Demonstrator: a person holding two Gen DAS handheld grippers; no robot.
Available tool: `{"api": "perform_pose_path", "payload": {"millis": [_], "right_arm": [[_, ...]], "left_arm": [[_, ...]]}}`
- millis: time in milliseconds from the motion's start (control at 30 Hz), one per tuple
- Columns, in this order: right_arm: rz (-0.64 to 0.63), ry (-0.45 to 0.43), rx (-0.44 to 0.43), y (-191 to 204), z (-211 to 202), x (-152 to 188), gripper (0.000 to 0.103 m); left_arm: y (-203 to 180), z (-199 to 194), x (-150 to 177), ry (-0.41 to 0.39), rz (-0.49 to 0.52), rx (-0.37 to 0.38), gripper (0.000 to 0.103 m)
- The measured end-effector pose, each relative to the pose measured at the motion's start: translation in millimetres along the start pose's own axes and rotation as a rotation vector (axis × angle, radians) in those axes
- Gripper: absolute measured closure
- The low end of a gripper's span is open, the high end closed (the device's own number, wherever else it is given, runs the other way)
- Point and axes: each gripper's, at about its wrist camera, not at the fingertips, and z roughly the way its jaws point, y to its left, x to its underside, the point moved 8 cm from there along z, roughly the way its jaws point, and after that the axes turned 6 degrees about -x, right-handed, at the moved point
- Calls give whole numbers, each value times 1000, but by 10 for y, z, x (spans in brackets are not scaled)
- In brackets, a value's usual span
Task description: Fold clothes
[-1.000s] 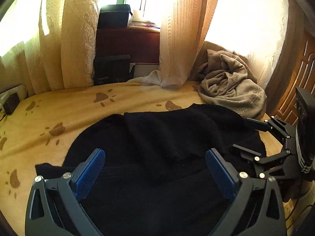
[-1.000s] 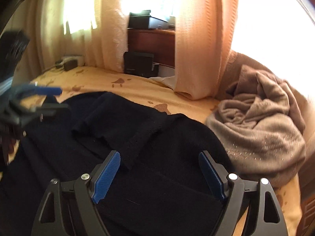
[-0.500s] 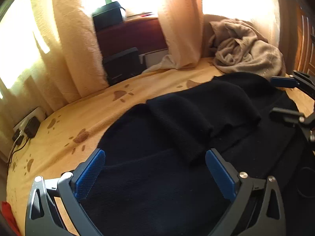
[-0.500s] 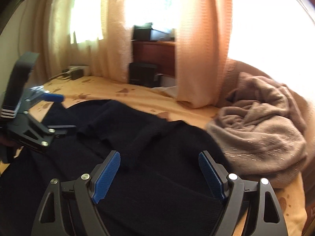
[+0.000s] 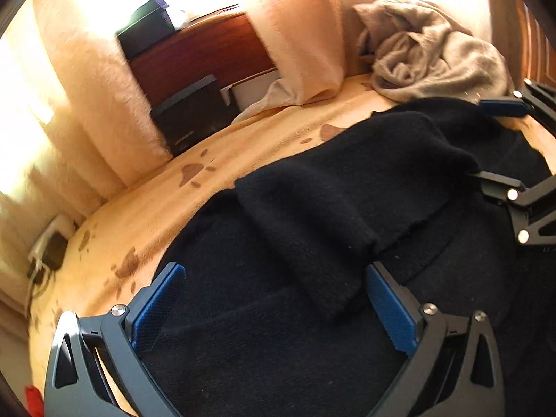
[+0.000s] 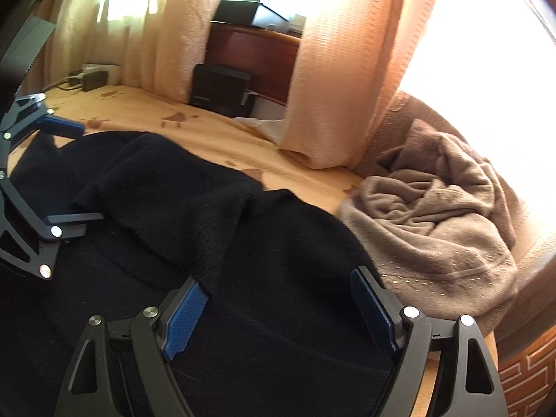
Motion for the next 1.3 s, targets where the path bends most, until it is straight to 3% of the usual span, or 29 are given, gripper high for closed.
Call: {"api": "perform_pose_path", "payload": {"millis": [100, 367, 567, 867, 1033, 1233, 1300], "right_arm": [[14, -9, 18, -49, -11, 18, 19], [-64, 14, -72, 152, 45, 4, 19], [36, -16, 81, -200, -11, 1, 19], [159, -107, 159, -504, -245, 9, 19], [204, -78, 116, -522, -286, 98, 19], [147, -70, 107, -373, -275, 100, 19], [139, -71, 106, -353, -272, 96, 19]], "left_arm": [[32, 3, 30, 1, -30, 1, 1], [-20, -26, -4, -12, 15, -28, 1], [241, -15, 33, -1, -79, -88, 1], [643, -161, 172, -21, -247, -135, 0], [668, -284, 228, -25, -268, -69, 0], [369, -280, 154, 7, -267, 153, 0], [244, -284, 93, 4, -189, 131, 0]]}}
